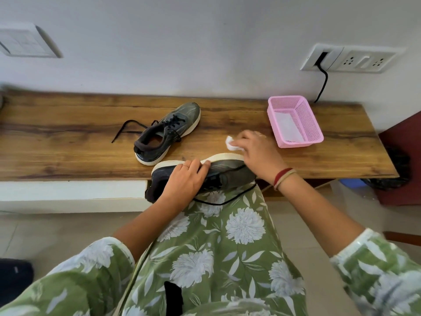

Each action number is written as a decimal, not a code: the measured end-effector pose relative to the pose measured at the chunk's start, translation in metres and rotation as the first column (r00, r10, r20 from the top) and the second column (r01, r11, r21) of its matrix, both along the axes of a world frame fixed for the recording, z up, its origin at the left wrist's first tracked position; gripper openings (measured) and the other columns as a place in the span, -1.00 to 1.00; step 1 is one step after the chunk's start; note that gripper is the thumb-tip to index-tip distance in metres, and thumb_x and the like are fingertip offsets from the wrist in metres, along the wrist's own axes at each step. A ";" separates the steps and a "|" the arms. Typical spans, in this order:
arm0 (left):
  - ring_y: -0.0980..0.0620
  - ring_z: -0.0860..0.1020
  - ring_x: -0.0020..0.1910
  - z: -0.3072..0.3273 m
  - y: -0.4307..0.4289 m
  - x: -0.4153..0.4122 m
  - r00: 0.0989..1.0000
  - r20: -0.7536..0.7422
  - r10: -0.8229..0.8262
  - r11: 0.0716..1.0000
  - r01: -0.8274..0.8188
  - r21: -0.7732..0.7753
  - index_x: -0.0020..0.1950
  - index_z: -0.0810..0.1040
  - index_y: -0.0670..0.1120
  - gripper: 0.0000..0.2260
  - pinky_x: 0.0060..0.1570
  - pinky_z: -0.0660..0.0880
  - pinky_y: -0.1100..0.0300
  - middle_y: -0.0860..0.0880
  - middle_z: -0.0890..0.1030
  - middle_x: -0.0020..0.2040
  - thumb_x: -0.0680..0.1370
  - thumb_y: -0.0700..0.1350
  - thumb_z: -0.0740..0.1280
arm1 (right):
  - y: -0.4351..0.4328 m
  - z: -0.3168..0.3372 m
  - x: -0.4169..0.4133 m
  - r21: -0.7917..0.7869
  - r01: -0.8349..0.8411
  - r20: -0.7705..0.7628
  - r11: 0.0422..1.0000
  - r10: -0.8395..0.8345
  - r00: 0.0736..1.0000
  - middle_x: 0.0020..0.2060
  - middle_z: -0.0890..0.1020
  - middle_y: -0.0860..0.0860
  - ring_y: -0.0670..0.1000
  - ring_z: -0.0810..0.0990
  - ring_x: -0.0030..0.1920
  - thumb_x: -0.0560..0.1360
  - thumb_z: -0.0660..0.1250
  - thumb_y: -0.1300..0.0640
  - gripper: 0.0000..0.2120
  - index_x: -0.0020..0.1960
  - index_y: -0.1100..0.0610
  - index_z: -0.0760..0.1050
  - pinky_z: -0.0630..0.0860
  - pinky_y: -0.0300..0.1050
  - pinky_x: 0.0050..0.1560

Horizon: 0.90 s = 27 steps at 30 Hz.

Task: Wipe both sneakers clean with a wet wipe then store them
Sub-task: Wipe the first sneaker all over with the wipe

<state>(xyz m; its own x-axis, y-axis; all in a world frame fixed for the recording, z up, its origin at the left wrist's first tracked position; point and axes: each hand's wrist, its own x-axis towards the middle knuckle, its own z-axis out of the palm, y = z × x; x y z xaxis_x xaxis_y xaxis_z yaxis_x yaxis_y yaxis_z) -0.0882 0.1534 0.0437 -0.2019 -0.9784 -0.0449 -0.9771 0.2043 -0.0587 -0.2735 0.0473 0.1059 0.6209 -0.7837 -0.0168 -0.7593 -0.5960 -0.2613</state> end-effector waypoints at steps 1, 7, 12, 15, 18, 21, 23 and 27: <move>-0.13 0.54 -0.14 0.001 0.000 0.000 1.000 -0.007 -0.005 1.000 0.005 0.005 0.34 0.42 -0.20 -0.39 -0.19 0.52 0.04 -0.16 0.52 -0.04 0.32 -0.25 0.49 | 0.005 -0.001 0.010 0.006 -0.056 -0.016 0.998 0.056 0.998 0.13 0.51 0.01 0.04 0.41 0.14 0.52 0.14 0.36 -0.61 0.24 0.07 0.52 0.39 -0.10 0.13; -0.13 0.32 0.35 0.000 -0.009 0.002 0.999 0.012 -0.030 0.995 0.029 0.097 0.56 -0.04 -0.10 -0.43 0.27 0.31 0.08 -0.13 0.16 0.50 0.61 -0.19 0.14 | 0.016 -0.015 -0.022 -0.053 -0.140 -0.188 0.989 0.128 0.974 0.20 0.51 0.00 0.03 0.40 0.06 0.50 0.12 0.38 -0.54 0.32 0.06 0.44 0.37 -0.17 -0.01; -0.07 0.22 0.45 0.000 -0.011 0.000 0.999 0.019 -0.039 0.995 0.037 0.093 0.56 -0.11 -0.10 -0.46 0.36 0.21 0.14 -0.07 0.10 0.54 0.64 -0.18 0.07 | 0.008 -0.009 -0.024 -0.125 0.030 -0.080 0.992 -0.040 0.996 0.11 0.55 0.02 0.06 0.39 0.05 0.49 0.15 0.39 -0.64 0.15 0.13 0.57 0.42 -0.07 0.03; -0.04 0.18 0.48 0.001 -0.010 -0.001 0.999 0.020 -0.046 0.996 0.045 0.080 0.56 -0.13 -0.10 -0.47 0.42 0.11 0.17 -0.08 0.06 0.56 0.65 -0.18 0.04 | 0.018 -0.010 0.016 -0.102 -0.078 -0.032 0.992 0.075 0.997 0.17 0.52 0.00 0.06 0.40 0.11 0.48 0.09 0.41 -0.57 0.21 0.10 0.53 0.43 -0.07 0.08; -0.03 0.15 0.50 0.000 -0.008 -0.001 0.999 0.004 -0.047 0.995 0.047 0.093 0.56 -0.12 -0.10 -0.48 0.44 0.05 0.17 -0.10 0.05 0.56 0.65 -0.17 0.04 | 0.031 -0.022 0.022 -0.077 -0.242 -0.166 0.967 0.226 0.960 0.20 0.51 -0.01 0.07 0.41 0.08 0.51 0.09 0.36 -0.59 0.26 0.07 0.48 0.44 -0.10 0.01; -0.02 0.12 0.51 -0.001 -0.010 -0.001 0.999 -0.016 -0.042 0.994 0.044 0.099 0.55 -0.15 -0.10 -0.47 0.45 0.03 0.17 -0.10 0.03 0.56 0.65 -0.19 0.03 | 0.024 -0.023 -0.009 -0.109 -0.235 -0.204 0.966 0.210 0.956 0.12 0.58 -0.01 0.06 0.44 -0.07 0.44 0.16 0.41 -0.56 0.21 0.09 0.53 0.36 -0.16 -0.15; -0.02 0.11 0.51 0.000 -0.010 -0.001 0.999 -0.030 -0.045 0.994 0.047 0.102 0.55 -0.16 -0.10 -0.47 0.46 0.02 0.17 -0.09 0.02 0.56 0.65 -0.19 0.03 | 0.020 -0.019 -0.024 -0.127 -0.240 -0.216 0.962 0.209 0.954 0.01 0.64 -0.01 0.04 0.45 -0.18 0.36 0.27 0.44 -0.59 0.09 0.09 0.61 0.36 -0.17 -0.24; -0.02 0.10 0.52 0.001 -0.007 0.000 0.999 -0.042 -0.035 0.993 0.039 0.107 0.56 -0.16 -0.10 -0.47 0.47 0.02 0.17 -0.10 0.01 0.56 0.65 -0.20 0.02 | 0.009 -0.007 -0.027 -0.159 -0.123 -0.211 0.980 0.088 0.974 0.01 0.60 0.00 0.03 0.43 -0.05 0.48 0.21 0.35 -0.70 0.10 0.13 0.60 0.41 -0.13 -0.08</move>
